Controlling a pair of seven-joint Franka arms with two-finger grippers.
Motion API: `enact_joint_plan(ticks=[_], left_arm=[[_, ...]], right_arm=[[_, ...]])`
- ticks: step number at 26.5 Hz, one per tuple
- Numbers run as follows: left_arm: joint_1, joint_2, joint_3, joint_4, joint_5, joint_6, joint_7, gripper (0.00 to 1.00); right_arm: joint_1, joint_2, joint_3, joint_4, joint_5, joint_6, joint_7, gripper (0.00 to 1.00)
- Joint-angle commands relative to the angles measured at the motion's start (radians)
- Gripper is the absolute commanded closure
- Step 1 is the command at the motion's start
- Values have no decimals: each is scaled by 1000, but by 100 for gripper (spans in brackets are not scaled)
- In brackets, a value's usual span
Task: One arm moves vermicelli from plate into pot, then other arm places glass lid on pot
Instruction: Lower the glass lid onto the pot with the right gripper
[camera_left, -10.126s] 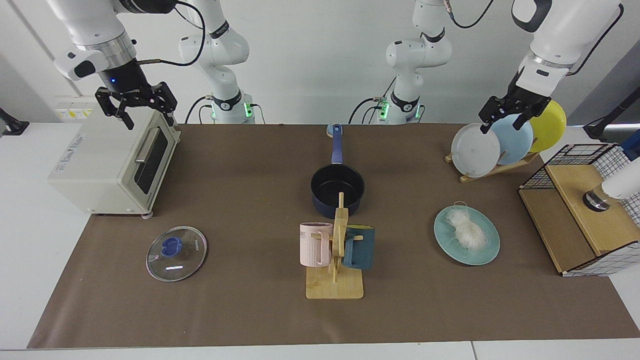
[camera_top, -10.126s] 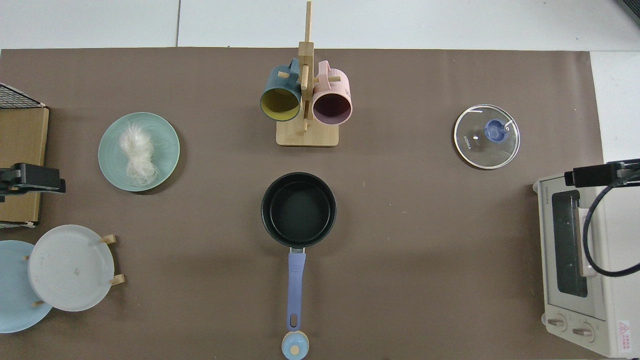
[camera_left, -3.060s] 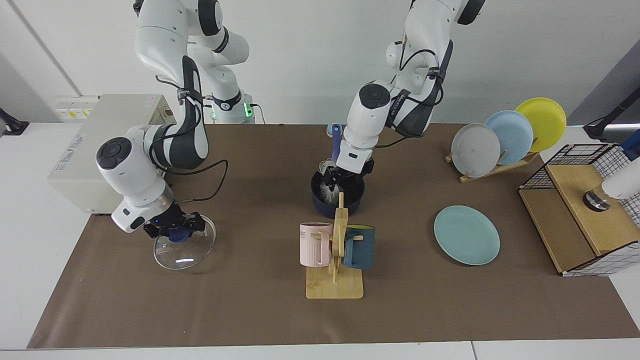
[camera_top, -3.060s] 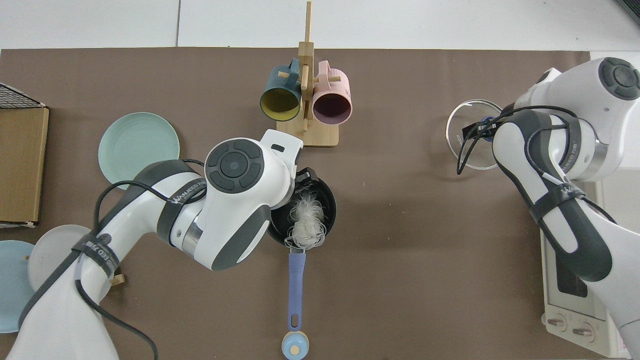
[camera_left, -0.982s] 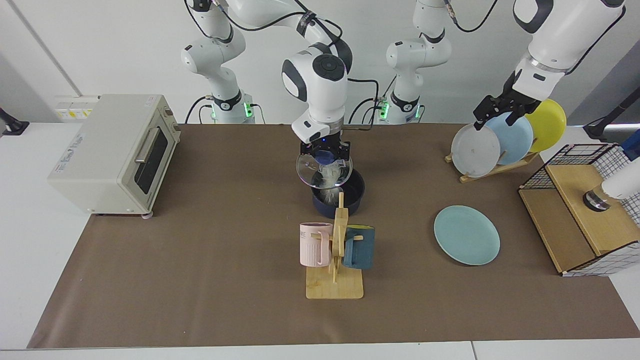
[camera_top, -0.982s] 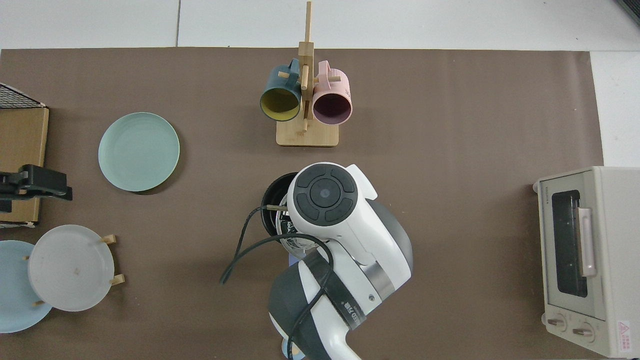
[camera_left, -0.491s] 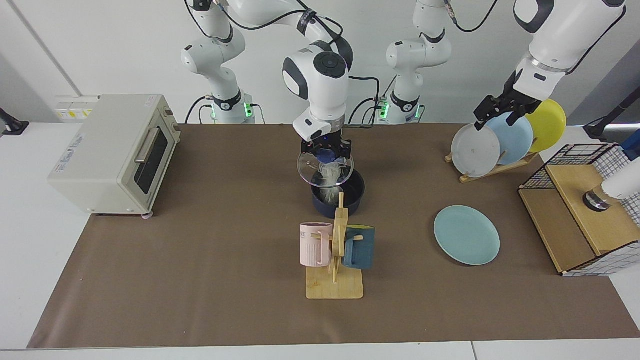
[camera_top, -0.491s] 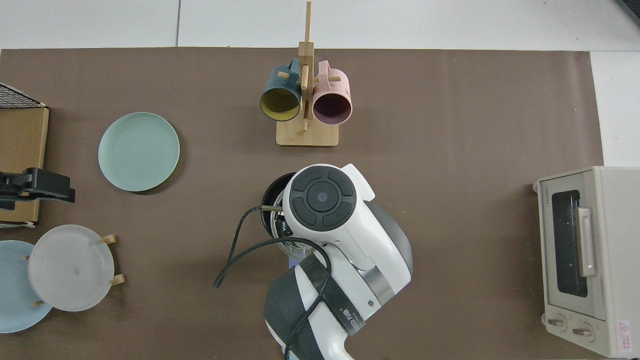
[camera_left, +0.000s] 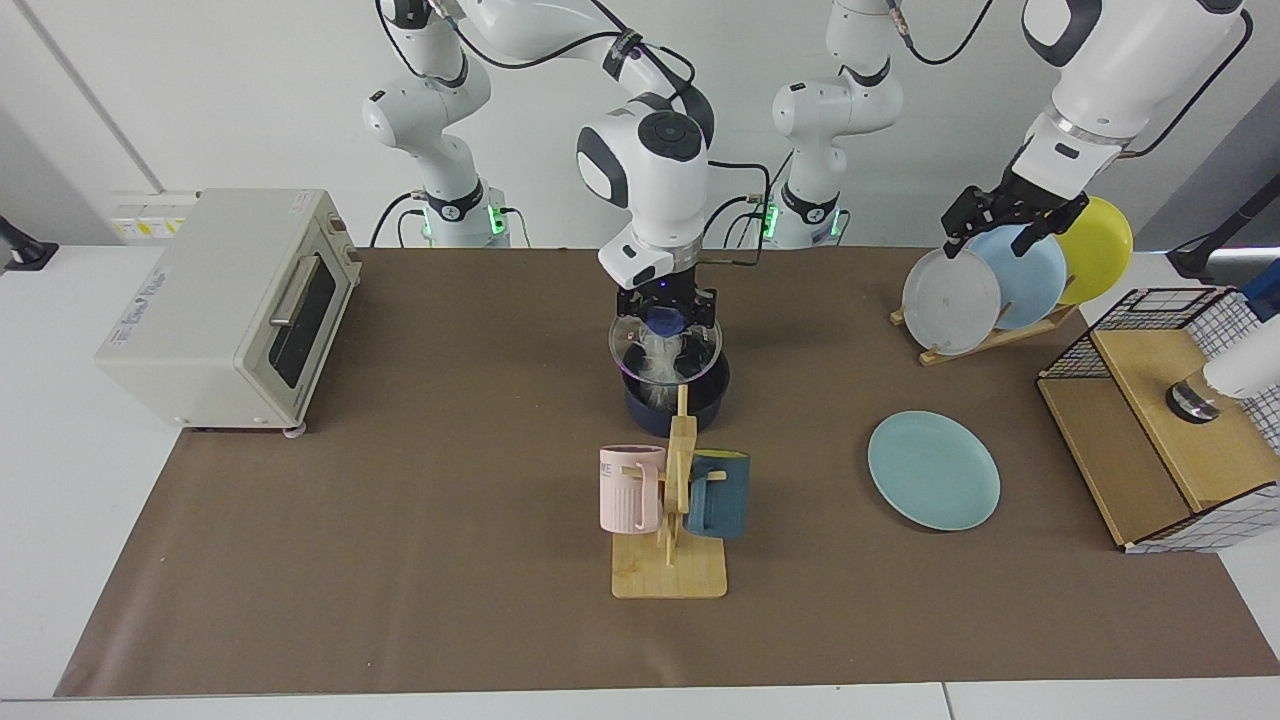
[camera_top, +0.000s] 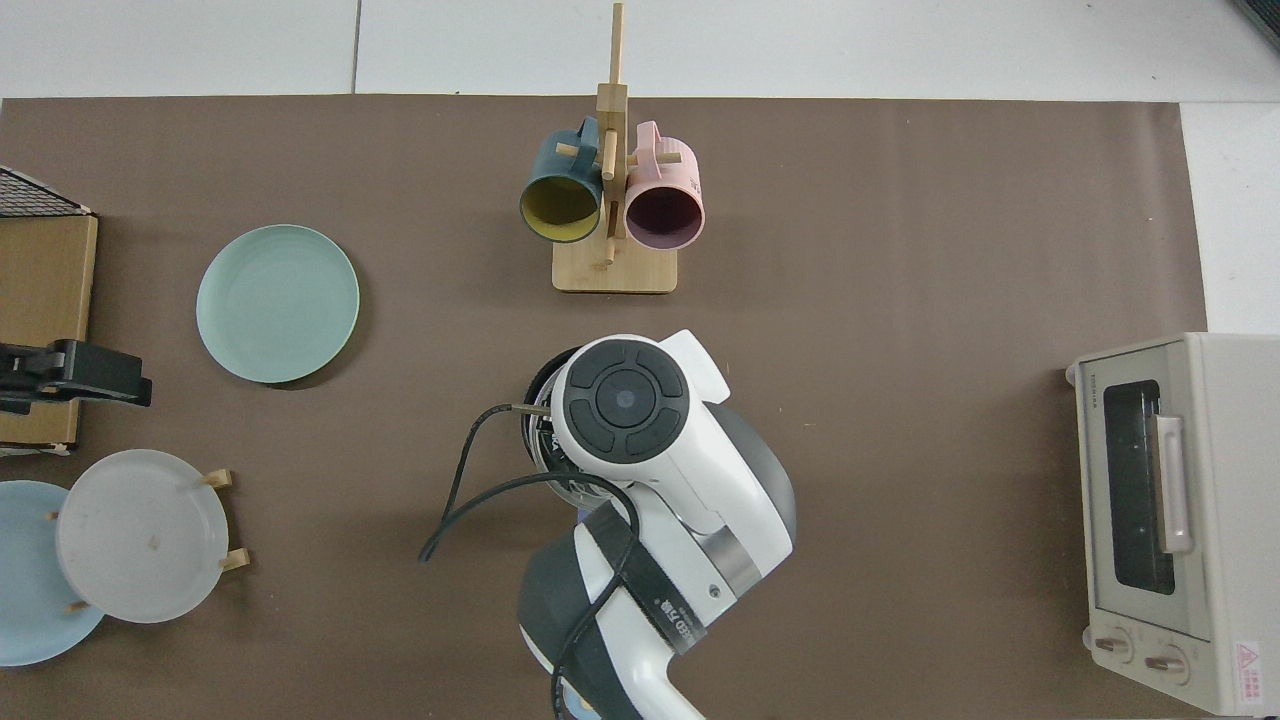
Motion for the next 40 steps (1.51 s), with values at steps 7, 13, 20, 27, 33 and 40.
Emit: enact_joint_plan(ticks=[7, 13, 20, 27, 33, 40], left_arm=[[-8, -18, 7, -16, -3, 14, 12, 0], [-11, -18, 7, -16, -3, 14, 12, 0], [-10, -18, 7, -16, -3, 14, 12, 0], [-11, -18, 7, -16, -3, 14, 12, 0], [-10, -18, 7, -16, -3, 14, 12, 0], [-10, -18, 7, -16, -3, 14, 12, 0]], right_arm=[[24, -3, 4, -106, -21, 162, 47, 100], [24, 11, 4, -115, -24, 205, 51, 100], [20, 31, 4, -97, -24, 228, 48, 100], [26, 66, 4, -64, -23, 228, 49, 100], [18, 107, 4, 30, -26, 121, 49, 100], [28, 146, 4, 69, -70, 81, 52, 100]])
